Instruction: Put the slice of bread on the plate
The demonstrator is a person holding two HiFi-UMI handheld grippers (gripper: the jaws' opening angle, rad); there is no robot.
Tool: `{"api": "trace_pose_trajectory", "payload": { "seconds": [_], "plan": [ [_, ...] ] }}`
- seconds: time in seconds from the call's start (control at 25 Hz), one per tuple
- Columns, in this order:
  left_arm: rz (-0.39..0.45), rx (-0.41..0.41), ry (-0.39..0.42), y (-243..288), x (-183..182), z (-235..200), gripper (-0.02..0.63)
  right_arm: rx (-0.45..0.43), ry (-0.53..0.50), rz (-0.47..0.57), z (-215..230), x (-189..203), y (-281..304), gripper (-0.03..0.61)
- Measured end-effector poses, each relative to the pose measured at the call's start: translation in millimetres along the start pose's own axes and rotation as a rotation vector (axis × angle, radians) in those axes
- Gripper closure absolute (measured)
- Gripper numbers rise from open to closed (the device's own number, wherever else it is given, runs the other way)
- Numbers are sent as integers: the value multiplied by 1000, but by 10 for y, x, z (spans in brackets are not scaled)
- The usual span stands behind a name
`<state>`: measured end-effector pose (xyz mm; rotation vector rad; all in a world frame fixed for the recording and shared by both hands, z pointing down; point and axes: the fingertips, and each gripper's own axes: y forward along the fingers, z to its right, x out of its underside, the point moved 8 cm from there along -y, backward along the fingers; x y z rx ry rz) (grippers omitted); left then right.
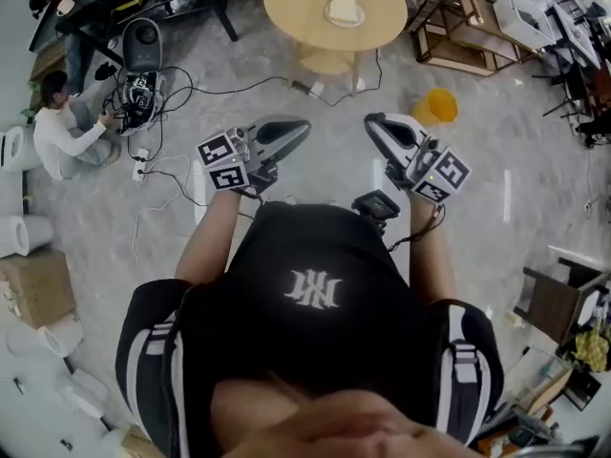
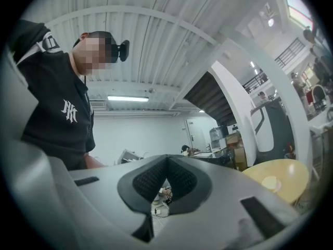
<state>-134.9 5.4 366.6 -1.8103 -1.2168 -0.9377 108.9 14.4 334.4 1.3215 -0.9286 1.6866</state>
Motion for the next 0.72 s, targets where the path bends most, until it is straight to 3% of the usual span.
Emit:
{"api": "trace_pose_trajectory", "payload": {
  "seconds": [0.2, 0.72],
  "plan": [
    [-11, -17, 28, 184, 30, 65, 609, -19, -55, 19, 2, -71, -249, 577],
    [-42, -30, 22, 293, 238, 278, 607, -41, -74, 7, -68, -12, -357, 576]
  ]
}}
